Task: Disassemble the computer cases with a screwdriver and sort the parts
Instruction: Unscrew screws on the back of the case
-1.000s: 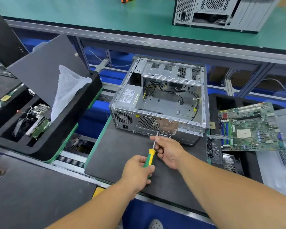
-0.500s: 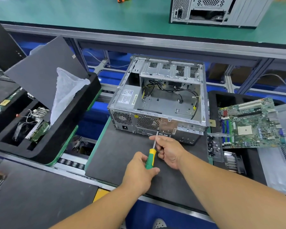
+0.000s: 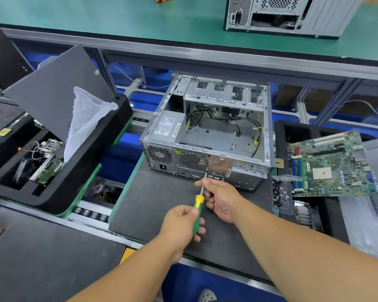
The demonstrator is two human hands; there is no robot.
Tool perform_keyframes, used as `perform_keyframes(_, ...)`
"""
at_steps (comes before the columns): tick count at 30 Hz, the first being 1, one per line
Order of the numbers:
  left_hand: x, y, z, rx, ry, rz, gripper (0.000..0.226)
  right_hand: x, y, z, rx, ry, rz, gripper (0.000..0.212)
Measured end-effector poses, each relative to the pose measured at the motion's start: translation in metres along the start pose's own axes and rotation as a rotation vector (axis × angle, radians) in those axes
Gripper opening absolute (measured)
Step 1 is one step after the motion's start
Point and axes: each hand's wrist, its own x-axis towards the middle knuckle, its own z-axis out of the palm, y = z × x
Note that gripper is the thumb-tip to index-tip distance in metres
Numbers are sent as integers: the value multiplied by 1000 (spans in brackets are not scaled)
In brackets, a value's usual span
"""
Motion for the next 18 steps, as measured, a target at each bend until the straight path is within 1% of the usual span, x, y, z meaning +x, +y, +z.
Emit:
perform_keyframes(2, -1, 2, -4, -148, -52, -92, 17, 1, 1, 0, 4, 8, 0, 27)
perform_keyframes(3, 0, 3, -5, -148, -54, -95, 17, 2, 2, 0, 6, 12, -1, 26)
perform_keyframes(5, 1, 2, -5, 27, 3, -17, 19, 3, 4, 0, 4, 19, -3, 26)
perform_keyframes(7, 0, 1, -3, 266, 122, 81, 30, 4, 4, 1, 1, 25, 1, 27)
perform_keyframes(8, 0, 0, -1, 333, 177, 121, 33, 4, 4, 1, 1, 28, 3, 27)
perform_keyframes(10, 1, 0, 1, 363, 225, 153, 33, 5, 4, 1, -2, 35, 5, 28)
perform_keyframes(11, 1, 0, 2, 312, 212, 133, 31, 5, 4, 0, 2, 39, 5, 28)
perform_keyframes(12, 0, 1, 3, 207, 172, 81, 29, 5, 5, 0, 13, 40, 1, 27)
perform_keyframes(15, -5, 4, 4, -172, -67, -142, 27, 6, 8, -1, 58, 46, -14, 26)
perform_keyframes(16, -6, 3, 4, -219, -113, -179, 27, 6, 8, -1, 63, 47, -17, 26)
perform_keyframes(17, -6, 1, 4, -215, -126, -186, 28, 6, 8, -1, 61, 45, -20, 26)
perform_keyframes(18, -6, -1, 5, -163, -102, -164, 29, 6, 8, 0, 51, 46, -22, 27)
